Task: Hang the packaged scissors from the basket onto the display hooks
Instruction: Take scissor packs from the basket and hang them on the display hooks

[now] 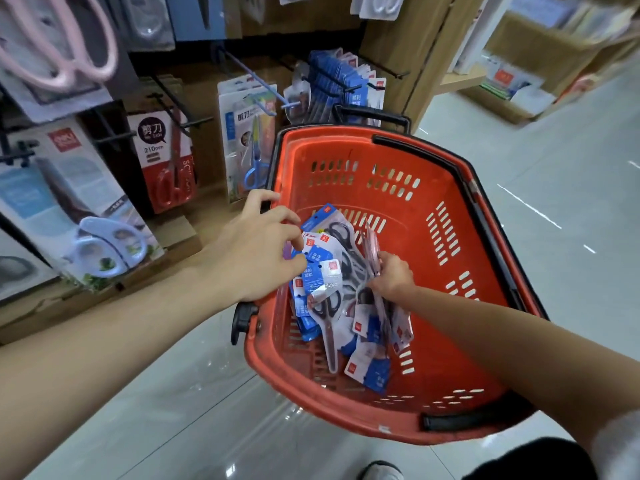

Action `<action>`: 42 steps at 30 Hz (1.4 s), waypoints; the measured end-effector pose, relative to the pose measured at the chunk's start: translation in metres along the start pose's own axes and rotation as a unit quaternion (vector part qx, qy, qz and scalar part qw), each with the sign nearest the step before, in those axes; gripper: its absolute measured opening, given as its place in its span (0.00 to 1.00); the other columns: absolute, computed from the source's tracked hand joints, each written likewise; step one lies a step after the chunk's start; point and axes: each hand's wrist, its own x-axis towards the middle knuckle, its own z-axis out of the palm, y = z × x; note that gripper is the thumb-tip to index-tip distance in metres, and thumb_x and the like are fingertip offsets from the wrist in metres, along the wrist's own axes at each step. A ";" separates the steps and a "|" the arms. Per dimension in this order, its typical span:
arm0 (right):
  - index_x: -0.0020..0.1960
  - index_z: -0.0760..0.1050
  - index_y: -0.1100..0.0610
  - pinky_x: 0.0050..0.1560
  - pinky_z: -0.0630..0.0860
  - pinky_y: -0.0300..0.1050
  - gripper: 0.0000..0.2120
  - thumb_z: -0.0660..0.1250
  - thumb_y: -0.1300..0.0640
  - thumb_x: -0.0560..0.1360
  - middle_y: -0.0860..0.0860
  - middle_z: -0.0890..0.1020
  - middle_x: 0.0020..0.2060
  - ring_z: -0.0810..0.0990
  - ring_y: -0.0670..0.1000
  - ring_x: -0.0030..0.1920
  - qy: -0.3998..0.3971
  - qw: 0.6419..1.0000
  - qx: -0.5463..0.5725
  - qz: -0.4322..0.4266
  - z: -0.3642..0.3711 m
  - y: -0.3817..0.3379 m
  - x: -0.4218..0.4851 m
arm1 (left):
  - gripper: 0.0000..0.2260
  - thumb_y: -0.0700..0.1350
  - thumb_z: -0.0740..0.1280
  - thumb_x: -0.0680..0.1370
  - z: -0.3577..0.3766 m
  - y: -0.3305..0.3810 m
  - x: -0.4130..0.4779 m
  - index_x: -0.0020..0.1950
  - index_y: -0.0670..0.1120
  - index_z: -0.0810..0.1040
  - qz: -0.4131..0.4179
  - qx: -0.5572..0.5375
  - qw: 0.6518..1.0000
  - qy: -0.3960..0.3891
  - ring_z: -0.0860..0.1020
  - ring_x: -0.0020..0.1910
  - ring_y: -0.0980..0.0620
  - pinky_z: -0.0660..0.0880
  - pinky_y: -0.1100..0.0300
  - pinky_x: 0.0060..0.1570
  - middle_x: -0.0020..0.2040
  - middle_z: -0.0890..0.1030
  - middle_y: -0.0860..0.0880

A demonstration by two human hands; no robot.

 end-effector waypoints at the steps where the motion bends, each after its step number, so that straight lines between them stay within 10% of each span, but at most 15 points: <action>1: 0.73 0.72 0.56 0.44 0.81 0.39 0.28 0.73 0.67 0.75 0.52 0.82 0.56 0.81 0.51 0.48 0.009 1.000 0.016 -0.003 -0.007 -0.002 -0.002 | 0.11 0.56 0.68 0.77 0.000 0.000 0.000 0.55 0.55 0.85 -0.002 -0.004 1.000 0.002 0.57 0.77 0.51 0.66 0.58 0.49 0.67 0.76 0.61; 7: 0.73 0.72 0.58 0.51 0.85 0.54 0.32 0.75 0.70 0.72 0.55 0.82 0.63 0.84 0.55 0.53 0.053 0.985 0.161 0.008 -0.044 -0.006 -0.011 | 0.11 0.56 0.67 0.77 0.000 -0.001 0.003 0.56 0.56 0.84 0.003 -0.015 1.000 0.008 0.58 0.76 0.52 0.66 0.58 0.48 0.66 0.77 0.62; 13: 0.66 0.76 0.60 0.36 0.84 0.46 0.25 0.70 0.76 0.72 0.54 0.86 0.53 0.87 0.53 0.45 0.053 0.943 0.329 -0.029 -0.072 -0.025 -0.051 | 0.21 0.58 0.65 0.76 -0.008 0.004 0.003 0.65 0.51 0.82 0.019 0.008 0.998 0.057 0.73 0.71 0.47 0.68 0.50 0.65 0.61 0.84 0.53; 16: 0.67 0.77 0.59 0.39 0.85 0.50 0.28 0.69 0.77 0.71 0.55 0.87 0.54 0.88 0.54 0.46 0.052 0.926 0.367 -0.074 -0.082 -0.042 -0.076 | 0.17 0.55 0.68 0.79 -0.022 0.030 0.008 0.66 0.52 0.80 -0.046 -0.171 0.983 0.052 0.79 0.61 0.51 0.72 0.56 0.57 0.58 0.84 0.54; 23: 0.68 0.78 0.52 0.42 0.85 0.50 0.33 0.67 0.73 0.65 0.48 0.87 0.54 0.88 0.51 0.50 0.083 0.898 0.355 -0.247 -0.088 -0.091 -0.135 | 0.27 0.63 0.74 0.74 -0.037 0.081 0.038 0.68 0.55 0.72 -0.257 -0.619 0.732 -0.125 0.83 0.49 0.57 0.79 0.59 0.43 0.56 0.83 0.55; 27: 0.61 0.79 0.46 0.47 0.83 0.45 0.28 0.71 0.68 0.66 0.41 0.85 0.50 0.85 0.43 0.49 0.107 0.900 0.270 -0.326 -0.080 -0.104 -0.150 | 0.34 0.65 0.77 0.67 -0.021 0.083 0.041 0.69 0.53 0.75 -0.242 -0.648 0.720 -0.058 0.85 0.55 0.50 0.82 0.48 0.55 0.60 0.85 0.50; 31: 0.69 0.68 0.32 0.48 0.77 0.34 0.41 0.82 0.61 0.67 0.36 0.79 0.57 0.79 0.40 0.55 0.078 0.898 0.257 -0.349 -0.079 -0.103 -0.152 | 0.08 0.49 0.72 0.78 -0.026 0.076 0.038 0.54 0.47 0.81 -0.187 -0.653 0.733 0.033 0.83 0.57 0.44 0.79 0.40 0.62 0.51 0.85 0.48; 36: 0.78 0.67 0.48 0.63 0.79 0.45 0.39 0.78 0.47 0.71 0.39 0.79 0.66 0.81 0.44 0.59 0.045 0.898 0.299 -0.320 -0.090 -0.092 -0.141 | 0.08 0.39 0.72 0.78 -0.034 0.059 0.032 0.58 0.44 0.81 -0.167 -0.656 0.733 0.077 0.85 0.53 0.39 0.80 0.36 0.59 0.52 0.87 0.42; 42: 0.75 0.71 0.49 0.49 0.78 0.40 0.39 0.80 0.44 0.67 0.45 0.77 0.62 0.80 0.45 0.54 0.170 0.911 0.311 -0.212 -0.102 -0.088 -0.112 | 0.13 0.34 0.72 0.78 -0.038 0.045 0.026 0.63 0.41 0.79 -0.155 -0.670 0.721 0.088 0.85 0.56 0.38 0.83 0.43 0.55 0.55 0.87 0.42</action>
